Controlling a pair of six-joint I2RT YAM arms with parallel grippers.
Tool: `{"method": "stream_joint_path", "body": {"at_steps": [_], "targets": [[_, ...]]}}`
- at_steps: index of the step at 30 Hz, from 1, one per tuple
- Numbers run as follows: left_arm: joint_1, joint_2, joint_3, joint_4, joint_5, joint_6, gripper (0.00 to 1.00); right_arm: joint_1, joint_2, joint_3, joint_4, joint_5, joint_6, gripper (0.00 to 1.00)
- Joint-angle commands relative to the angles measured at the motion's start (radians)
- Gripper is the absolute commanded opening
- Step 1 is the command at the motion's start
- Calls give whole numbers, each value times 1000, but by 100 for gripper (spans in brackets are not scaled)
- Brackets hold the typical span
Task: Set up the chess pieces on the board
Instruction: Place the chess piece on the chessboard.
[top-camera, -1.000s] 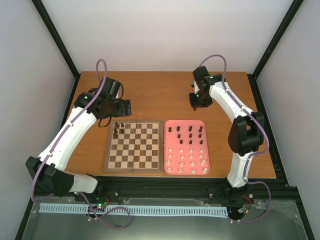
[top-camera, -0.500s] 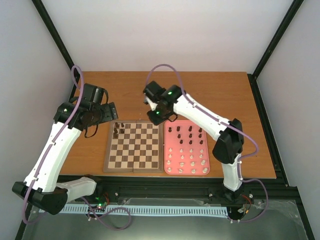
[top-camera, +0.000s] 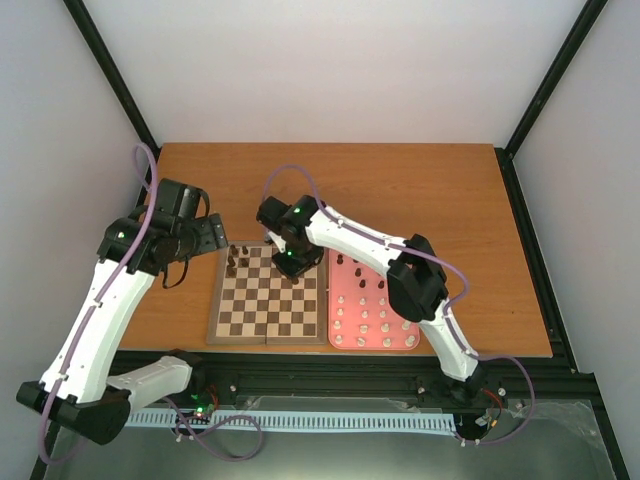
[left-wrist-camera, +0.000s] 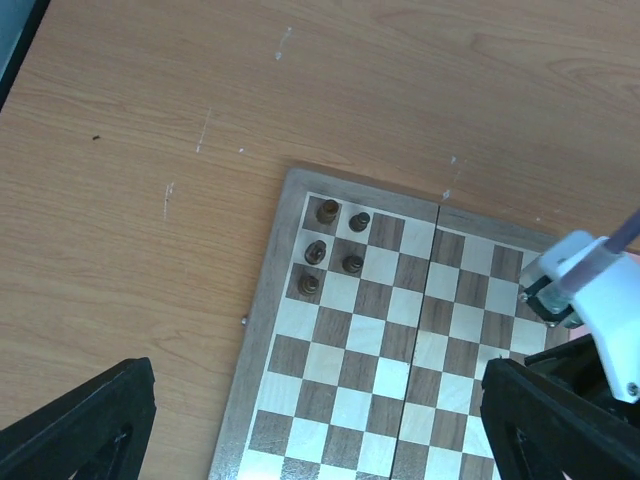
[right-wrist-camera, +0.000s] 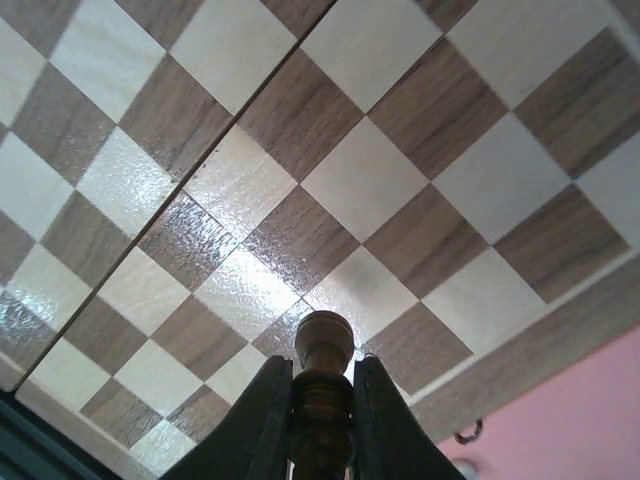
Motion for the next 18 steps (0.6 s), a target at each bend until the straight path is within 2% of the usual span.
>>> {"method": "stream_joint_path", "body": {"at_steps": [1, 8, 18], "targets": [[5, -39, -12, -30, -37, -18, 100, 17, 43, 6, 13, -9, 17, 3], [5, -36, -24, -32, -43, -2, 100, 29, 65, -12, 36, 31, 36, 4], [5, -33, -32, -15, -34, 18, 100, 34, 52, -53, 67, 65, 65, 14]]}}
